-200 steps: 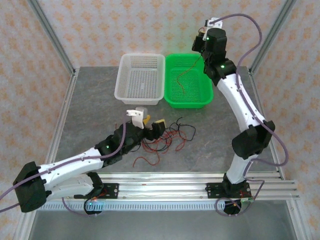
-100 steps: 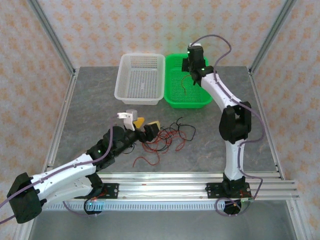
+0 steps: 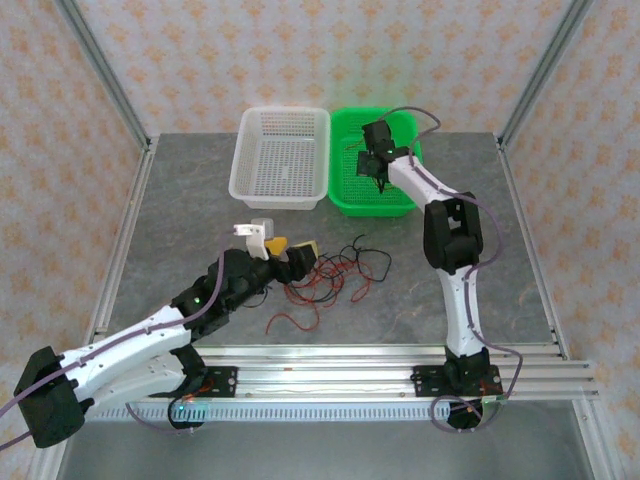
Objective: Untangle the cables
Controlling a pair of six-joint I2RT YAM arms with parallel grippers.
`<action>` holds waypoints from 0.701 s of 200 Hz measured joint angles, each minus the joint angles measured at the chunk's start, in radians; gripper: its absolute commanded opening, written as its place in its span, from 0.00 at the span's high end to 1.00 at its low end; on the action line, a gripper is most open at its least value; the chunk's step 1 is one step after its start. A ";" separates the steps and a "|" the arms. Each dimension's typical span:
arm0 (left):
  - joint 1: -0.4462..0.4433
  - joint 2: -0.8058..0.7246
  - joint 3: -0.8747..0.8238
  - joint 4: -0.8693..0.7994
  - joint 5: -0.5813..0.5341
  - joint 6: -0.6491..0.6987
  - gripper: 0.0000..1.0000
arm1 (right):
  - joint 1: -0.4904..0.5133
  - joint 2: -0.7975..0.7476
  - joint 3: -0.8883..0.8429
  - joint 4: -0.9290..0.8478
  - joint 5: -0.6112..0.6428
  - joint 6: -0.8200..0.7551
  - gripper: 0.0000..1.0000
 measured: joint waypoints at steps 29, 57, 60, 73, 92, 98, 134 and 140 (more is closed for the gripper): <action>0.000 0.001 0.023 -0.059 -0.021 -0.023 0.09 | 0.000 0.000 0.000 -0.011 -0.040 0.029 0.60; 0.000 0.001 0.046 -0.129 -0.040 -0.055 0.11 | 0.002 0.000 0.000 -0.015 -0.064 0.046 0.47; 0.000 0.001 0.048 -0.136 -0.043 -0.056 0.11 | 0.002 0.000 0.000 -0.016 -0.066 0.048 0.45; 0.000 0.003 0.061 -0.174 -0.056 -0.074 0.13 | 0.004 -0.003 0.000 -0.020 -0.070 0.050 0.40; 0.000 0.006 0.078 -0.235 -0.076 -0.101 0.16 | 0.012 -0.037 -0.030 -0.022 -0.078 0.053 0.35; 0.000 0.008 0.083 -0.253 -0.080 -0.109 0.16 | 0.015 -0.056 -0.048 -0.022 -0.079 0.056 0.33; 0.000 0.041 0.108 -0.363 -0.092 -0.149 0.24 | 0.049 -0.230 -0.165 -0.022 -0.082 0.058 0.21; 0.000 0.050 0.114 -0.381 -0.092 -0.155 0.25 | 0.056 -0.262 -0.185 -0.017 -0.082 0.056 0.20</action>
